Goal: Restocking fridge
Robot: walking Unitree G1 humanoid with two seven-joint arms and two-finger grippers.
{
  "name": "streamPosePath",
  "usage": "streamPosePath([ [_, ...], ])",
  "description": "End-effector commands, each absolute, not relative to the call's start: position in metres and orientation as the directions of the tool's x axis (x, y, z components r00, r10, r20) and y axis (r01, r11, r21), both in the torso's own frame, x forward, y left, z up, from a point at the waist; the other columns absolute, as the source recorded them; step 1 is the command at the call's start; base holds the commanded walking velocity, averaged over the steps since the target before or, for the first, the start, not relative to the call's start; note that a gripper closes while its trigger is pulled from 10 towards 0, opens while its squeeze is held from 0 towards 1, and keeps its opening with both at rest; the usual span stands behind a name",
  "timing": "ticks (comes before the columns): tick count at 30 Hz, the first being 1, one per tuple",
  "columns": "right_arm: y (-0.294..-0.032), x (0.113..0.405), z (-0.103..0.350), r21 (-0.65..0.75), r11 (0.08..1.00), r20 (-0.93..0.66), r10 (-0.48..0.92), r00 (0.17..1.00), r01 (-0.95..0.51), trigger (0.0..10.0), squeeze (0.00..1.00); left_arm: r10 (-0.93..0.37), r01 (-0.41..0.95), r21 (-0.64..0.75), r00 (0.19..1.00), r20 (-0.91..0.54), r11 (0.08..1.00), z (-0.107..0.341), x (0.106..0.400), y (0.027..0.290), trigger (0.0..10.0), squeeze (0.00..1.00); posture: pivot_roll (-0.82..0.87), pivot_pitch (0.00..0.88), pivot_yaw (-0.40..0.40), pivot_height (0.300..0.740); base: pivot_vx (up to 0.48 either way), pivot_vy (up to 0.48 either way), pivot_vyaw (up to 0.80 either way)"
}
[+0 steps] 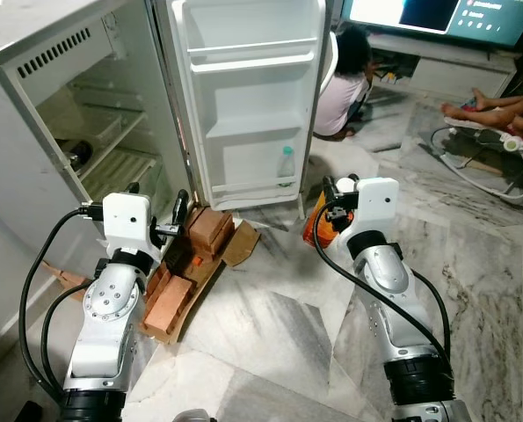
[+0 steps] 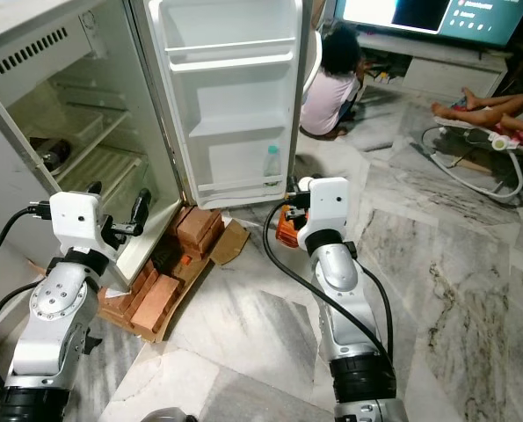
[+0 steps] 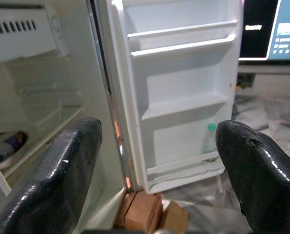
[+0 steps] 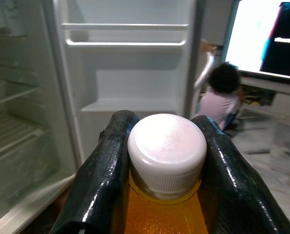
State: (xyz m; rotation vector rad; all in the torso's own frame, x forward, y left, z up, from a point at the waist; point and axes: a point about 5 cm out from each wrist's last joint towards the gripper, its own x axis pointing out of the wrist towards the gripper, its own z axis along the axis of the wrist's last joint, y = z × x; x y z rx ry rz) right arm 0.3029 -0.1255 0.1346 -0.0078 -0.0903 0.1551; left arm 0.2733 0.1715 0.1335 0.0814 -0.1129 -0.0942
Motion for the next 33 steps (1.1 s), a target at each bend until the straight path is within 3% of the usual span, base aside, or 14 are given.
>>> streamPosePath([
  [1,-0.132,0.299,0.141,-0.015,0.990,0.121,0.144,0.982,-0.143,10.0,0.00,-0.090,0.079,0.095,0.990,0.112,0.992,0.135,0.269,0.175,10.0,0.00,0.08,0.000,-0.030,0.740,0.315,0.000,0.00],
  [10,-0.156,0.274,0.123,-0.092,0.985,0.063,0.151,0.987,-0.145,10.0,0.00,-0.058,0.051,0.109,0.996,0.064,0.993,0.123,0.251,0.187,10.0,0.00,0.07,0.000,-0.025,0.740,0.319,0.000,0.00],
  [14,-0.156,0.274,0.126,-0.099,0.982,0.070,0.166,0.984,-0.159,10.0,0.00,-0.051,0.044,0.110,0.997,0.064,0.993,0.123,0.252,0.189,10.0,0.00,0.07,0.001,-0.025,0.740,0.319,0.000,0.00],
  [20,-0.149,0.274,0.135,-0.105,0.969,0.105,0.233,0.967,-0.222,10.0,0.00,-0.018,0.011,0.113,0.998,0.067,0.994,0.124,0.247,0.191,10.0,0.00,0.07,0.000,-0.031,0.740,0.480,0.000,0.75],
  [33,-0.153,0.263,0.125,-0.095,0.970,0.067,0.232,0.970,-0.225,10.0,0.00,0.032,-0.037,0.154,0.999,0.030,0.987,0.116,0.231,0.207,10.0,0.00,0.09,0.000,-0.030,0.740,0.480,0.000,0.00],
])
